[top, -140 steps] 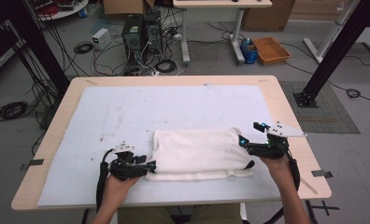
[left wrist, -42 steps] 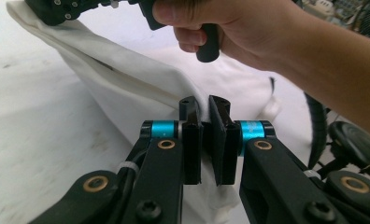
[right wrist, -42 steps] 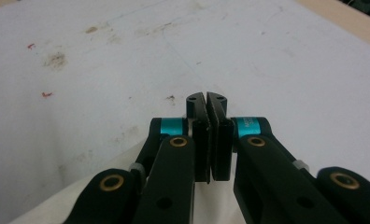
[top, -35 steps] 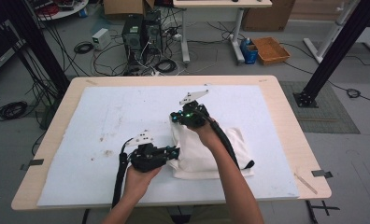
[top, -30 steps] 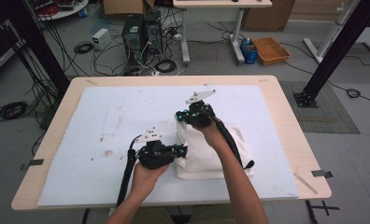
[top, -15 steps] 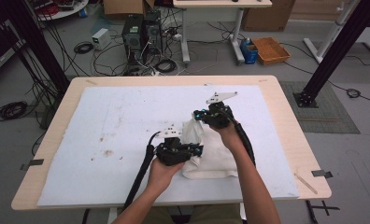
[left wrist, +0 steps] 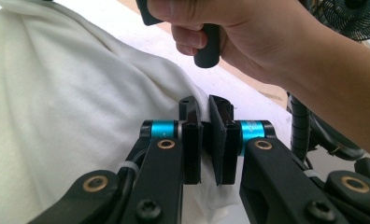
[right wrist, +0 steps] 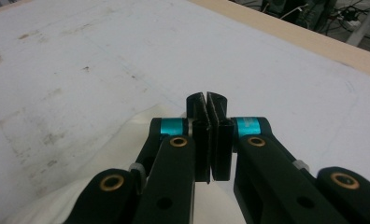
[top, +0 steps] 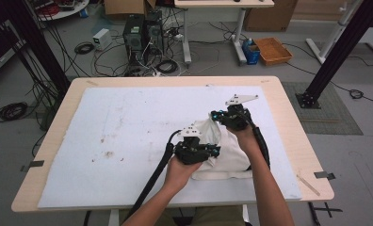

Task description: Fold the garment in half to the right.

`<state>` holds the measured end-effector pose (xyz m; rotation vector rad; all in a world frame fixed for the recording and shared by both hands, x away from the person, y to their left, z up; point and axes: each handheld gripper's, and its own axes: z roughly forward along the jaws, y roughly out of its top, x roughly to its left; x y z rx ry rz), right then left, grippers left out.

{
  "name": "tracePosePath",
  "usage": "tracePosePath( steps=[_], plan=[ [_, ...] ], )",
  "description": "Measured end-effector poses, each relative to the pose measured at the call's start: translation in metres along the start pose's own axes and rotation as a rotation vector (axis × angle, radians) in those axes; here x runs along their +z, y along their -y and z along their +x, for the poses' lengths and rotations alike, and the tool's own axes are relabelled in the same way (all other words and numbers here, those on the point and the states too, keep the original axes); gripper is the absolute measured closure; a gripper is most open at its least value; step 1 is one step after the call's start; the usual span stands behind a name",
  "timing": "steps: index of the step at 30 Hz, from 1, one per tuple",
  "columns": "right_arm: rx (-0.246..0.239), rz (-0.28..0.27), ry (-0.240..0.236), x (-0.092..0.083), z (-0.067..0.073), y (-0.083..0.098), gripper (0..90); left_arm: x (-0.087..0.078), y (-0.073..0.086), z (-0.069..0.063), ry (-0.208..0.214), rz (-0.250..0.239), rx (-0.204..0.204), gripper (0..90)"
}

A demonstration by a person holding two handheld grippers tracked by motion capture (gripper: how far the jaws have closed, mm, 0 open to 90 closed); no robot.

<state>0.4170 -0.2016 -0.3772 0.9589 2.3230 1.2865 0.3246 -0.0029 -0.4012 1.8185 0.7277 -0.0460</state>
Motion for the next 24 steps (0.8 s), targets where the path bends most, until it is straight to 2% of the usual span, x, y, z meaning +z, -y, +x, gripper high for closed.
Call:
tracePosePath(
  steps=[10,18,24],
  plan=[
    [0.043,-0.008,0.044,-0.015,-0.019,0.016,90.0,0.029,-0.006,-0.007,0.01,0.022,0.006,83.6],
    [0.055,0.013,0.086,-0.027,-0.033,0.033,90.0,0.055,-0.007,-0.014,0.02,0.048,0.012,83.6],
    [0.061,0.005,0.101,-0.034,-0.04,0.044,89.9,0.07,-0.004,-0.017,0.017,0.066,0.019,83.6]
  ],
)
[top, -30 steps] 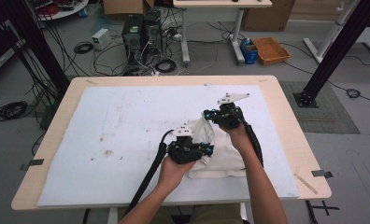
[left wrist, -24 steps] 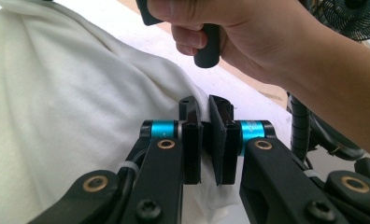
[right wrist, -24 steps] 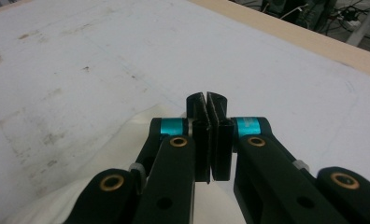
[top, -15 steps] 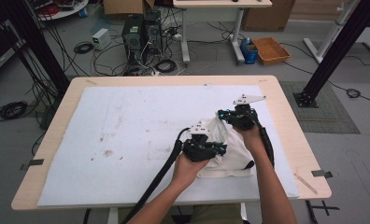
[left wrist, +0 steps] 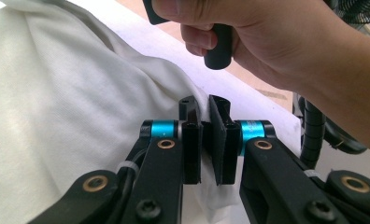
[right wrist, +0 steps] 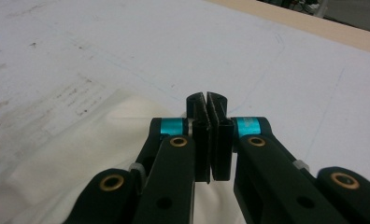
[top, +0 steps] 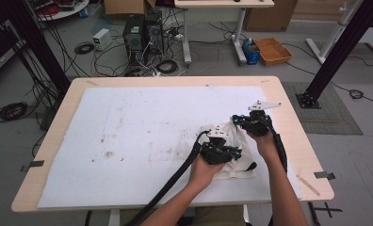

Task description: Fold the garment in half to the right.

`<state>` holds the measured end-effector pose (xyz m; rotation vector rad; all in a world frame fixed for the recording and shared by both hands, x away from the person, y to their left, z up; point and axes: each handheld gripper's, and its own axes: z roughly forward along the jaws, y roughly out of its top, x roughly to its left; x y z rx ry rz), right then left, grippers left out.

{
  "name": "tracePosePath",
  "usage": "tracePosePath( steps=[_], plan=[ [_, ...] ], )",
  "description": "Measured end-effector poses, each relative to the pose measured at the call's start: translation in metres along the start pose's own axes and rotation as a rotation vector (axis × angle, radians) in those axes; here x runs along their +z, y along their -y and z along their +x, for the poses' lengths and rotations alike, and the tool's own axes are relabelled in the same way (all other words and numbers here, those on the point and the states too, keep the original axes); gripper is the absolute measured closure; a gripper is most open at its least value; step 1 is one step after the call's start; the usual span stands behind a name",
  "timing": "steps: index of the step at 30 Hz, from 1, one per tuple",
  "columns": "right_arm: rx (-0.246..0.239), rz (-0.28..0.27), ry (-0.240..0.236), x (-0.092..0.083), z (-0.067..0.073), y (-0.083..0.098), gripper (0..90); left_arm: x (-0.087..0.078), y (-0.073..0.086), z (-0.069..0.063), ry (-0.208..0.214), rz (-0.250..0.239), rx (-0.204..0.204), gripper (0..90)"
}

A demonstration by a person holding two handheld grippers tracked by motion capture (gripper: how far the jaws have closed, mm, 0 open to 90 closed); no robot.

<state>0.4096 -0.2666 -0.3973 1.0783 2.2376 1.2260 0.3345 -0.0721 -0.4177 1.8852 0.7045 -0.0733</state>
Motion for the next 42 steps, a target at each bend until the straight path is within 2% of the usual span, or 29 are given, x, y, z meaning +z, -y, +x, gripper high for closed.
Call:
tracePosePath(
  steps=[9,16,17,19,23,27,31,35,38,42],
  plan=[
    [0.016,0.022,0.017,-0.001,-0.006,0.013,89.9,0.015,0.003,-0.002,-0.001,0.025,0.013,83.6],
    [0.015,0.022,0.018,-0.002,-0.005,0.014,88.2,0.018,0.005,-0.002,0.014,0.014,0.027,80.5],
    [0.013,0.02,0.021,-0.002,-0.005,0.014,85.8,0.017,0.005,-0.003,0.014,0.007,0.031,77.0],
    [0.03,0.007,0.026,-0.004,-0.007,0.015,76.7,0.015,0.004,-0.002,0.018,0.0,0.037,70.0],
    [0.072,-0.024,0.036,-0.012,-0.011,0.018,64.4,0.009,0.005,0.001,0.014,-0.031,0.038,57.1],
    [0.08,-0.052,0.049,-0.02,-0.011,0.019,57.8,-0.002,0.005,0.003,0.015,-0.076,0.069,50.8],
    [0.072,-0.063,0.065,-0.03,-0.009,0.022,57.4,-0.018,0.008,0.008,0.0,-0.131,0.106,42.0],
    [0.072,-0.083,0.066,-0.042,-0.008,0.028,56.4,-0.038,0.014,0.017,-0.059,-0.193,0.141,27.5],
    [0.072,-0.086,0.06,-0.05,-0.005,0.034,56.4,-0.056,0.017,0.026,-0.081,-0.24,0.157,26.9],
    [0.062,-0.072,0.047,-0.058,0.002,0.043,58.4,-0.082,0.022,0.039,-0.138,-0.295,0.144,25.5]
  ],
)
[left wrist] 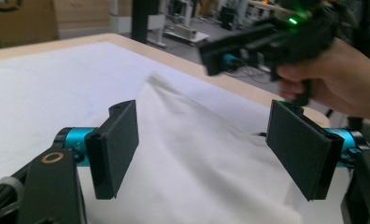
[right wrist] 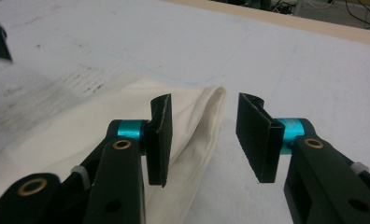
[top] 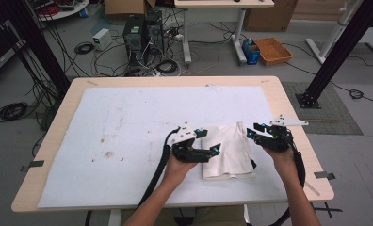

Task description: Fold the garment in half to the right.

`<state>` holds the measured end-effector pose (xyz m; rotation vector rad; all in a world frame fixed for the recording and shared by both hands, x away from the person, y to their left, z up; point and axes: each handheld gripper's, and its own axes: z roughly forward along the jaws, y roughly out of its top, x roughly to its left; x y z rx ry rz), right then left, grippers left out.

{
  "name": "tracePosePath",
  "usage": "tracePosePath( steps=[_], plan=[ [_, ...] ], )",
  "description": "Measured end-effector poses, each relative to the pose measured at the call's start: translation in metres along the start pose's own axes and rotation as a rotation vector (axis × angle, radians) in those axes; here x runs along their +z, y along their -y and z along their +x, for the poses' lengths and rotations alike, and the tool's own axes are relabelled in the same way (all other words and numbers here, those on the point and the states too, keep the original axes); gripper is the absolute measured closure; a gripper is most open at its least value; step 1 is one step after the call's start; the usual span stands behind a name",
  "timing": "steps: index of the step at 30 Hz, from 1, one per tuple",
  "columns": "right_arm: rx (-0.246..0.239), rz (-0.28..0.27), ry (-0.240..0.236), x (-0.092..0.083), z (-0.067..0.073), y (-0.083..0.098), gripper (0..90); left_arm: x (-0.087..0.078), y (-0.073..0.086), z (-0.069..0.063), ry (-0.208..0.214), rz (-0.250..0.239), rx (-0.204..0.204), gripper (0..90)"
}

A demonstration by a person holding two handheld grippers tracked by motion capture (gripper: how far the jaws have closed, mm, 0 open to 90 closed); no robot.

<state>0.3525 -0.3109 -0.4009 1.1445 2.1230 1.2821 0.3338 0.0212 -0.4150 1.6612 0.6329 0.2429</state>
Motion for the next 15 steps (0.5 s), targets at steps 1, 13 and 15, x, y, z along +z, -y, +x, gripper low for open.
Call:
tracePosePath(
  steps=[1,13,15],
  plan=[
    [-0.007,0.003,-0.019,-0.001,0.003,0.003,60.9,-0.007,-0.001,0.005,-0.02,-0.012,-0.002,25.5],
    [0.008,0.221,-0.029,-0.006,0.045,0.042,67.6,-0.107,0.001,0.07,-0.257,-0.11,-0.04,22.8],
    [0.001,0.247,-0.037,-0.003,0.045,0.045,83.8,-0.122,0.005,0.079,-0.285,-0.128,-0.059,22.8]
  ],
)
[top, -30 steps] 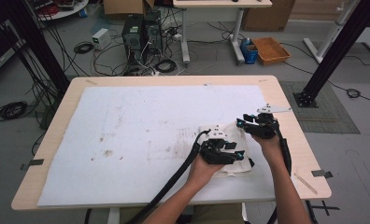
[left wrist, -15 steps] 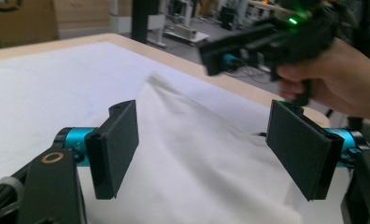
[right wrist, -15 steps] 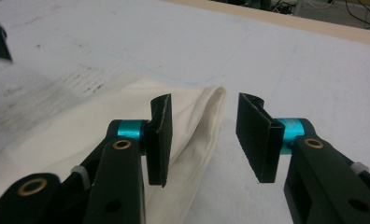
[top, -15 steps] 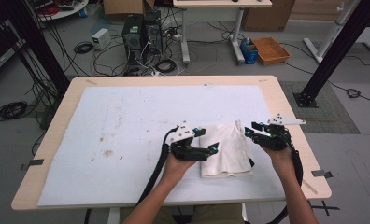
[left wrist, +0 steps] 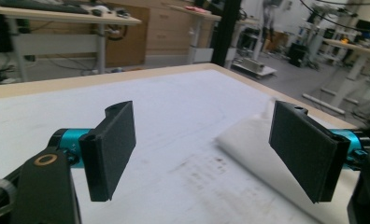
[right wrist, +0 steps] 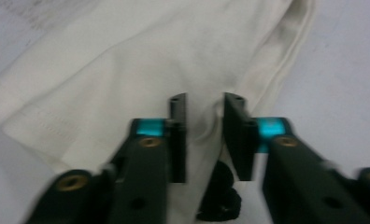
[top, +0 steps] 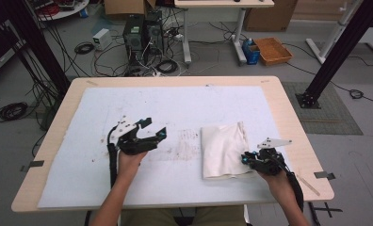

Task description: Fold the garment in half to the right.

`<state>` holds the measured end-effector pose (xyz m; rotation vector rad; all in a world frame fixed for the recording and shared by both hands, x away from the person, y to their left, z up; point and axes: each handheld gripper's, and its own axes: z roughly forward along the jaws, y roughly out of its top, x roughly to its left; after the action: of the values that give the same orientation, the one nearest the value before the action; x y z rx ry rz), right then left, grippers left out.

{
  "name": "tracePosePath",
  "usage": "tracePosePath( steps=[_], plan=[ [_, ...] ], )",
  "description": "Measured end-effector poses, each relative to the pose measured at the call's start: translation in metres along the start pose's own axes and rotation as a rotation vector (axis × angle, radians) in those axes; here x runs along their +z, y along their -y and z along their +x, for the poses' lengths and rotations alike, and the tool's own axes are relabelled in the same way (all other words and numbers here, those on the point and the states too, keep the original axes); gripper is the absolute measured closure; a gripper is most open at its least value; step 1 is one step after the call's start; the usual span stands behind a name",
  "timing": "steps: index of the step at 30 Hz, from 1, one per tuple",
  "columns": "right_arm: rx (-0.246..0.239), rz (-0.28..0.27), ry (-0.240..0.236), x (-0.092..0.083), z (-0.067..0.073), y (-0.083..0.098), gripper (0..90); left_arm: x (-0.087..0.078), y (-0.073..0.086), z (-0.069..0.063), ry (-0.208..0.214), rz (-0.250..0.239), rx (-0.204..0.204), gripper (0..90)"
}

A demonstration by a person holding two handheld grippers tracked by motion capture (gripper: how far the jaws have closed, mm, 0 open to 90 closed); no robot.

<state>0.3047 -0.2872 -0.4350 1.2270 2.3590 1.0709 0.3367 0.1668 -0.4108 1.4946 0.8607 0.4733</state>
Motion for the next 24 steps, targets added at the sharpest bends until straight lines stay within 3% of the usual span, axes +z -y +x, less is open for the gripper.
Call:
tracePosePath(
  steps=[3,7,9,13,14,15,16,19,21,23,24],
  plan=[
    [-0.007,0.004,-0.016,-0.001,0.0,0.002,87.8,-0.019,0.005,0.018,-0.036,-0.008,-0.014,22.8],
    [0.019,0.016,0.028,-0.017,-0.004,0.003,87.8,-0.04,0.014,0.036,-0.083,-0.016,-0.04,22.8],
    [0.01,0.047,0.052,-0.019,-0.005,0.007,87.8,-0.045,0.015,0.041,-0.097,-0.029,-0.059,22.7],
    [0.011,0.08,0.044,-0.018,-0.004,0.011,86.9,-0.048,0.013,0.043,-0.113,-0.041,-0.053,22.6],
    [0.012,0.093,0.037,-0.019,-0.004,0.009,83.7,-0.048,0.013,0.043,-0.115,-0.04,-0.051,22.6],
    [0.002,0.093,0.053,-0.02,-0.004,0.007,71.8,-0.048,0.013,0.043,-0.114,-0.038,-0.045,22.6],
    [-0.002,0.069,0.082,-0.022,-0.004,0.003,61.6,-0.048,0.013,0.044,-0.113,-0.037,-0.044,22.6],
    [-0.025,-0.074,0.11,-0.024,-0.007,-0.015,52.4,-0.047,0.014,0.045,-0.109,-0.037,-0.051,22.6],
    [-0.09,-0.133,0.105,-0.013,-0.007,-0.033,56.2,-0.046,0.014,0.044,-0.105,-0.033,-0.05,22.6],
    [-0.089,-0.161,0.079,0.006,-0.009,-0.052,62.6,-0.045,0.015,0.043,-0.099,-0.028,-0.043,22.6],
    [-0.098,-0.147,0.102,0.022,-0.011,-0.06,67.5,-0.045,0.015,0.042,-0.097,-0.028,-0.042,22.6]
  ],
)
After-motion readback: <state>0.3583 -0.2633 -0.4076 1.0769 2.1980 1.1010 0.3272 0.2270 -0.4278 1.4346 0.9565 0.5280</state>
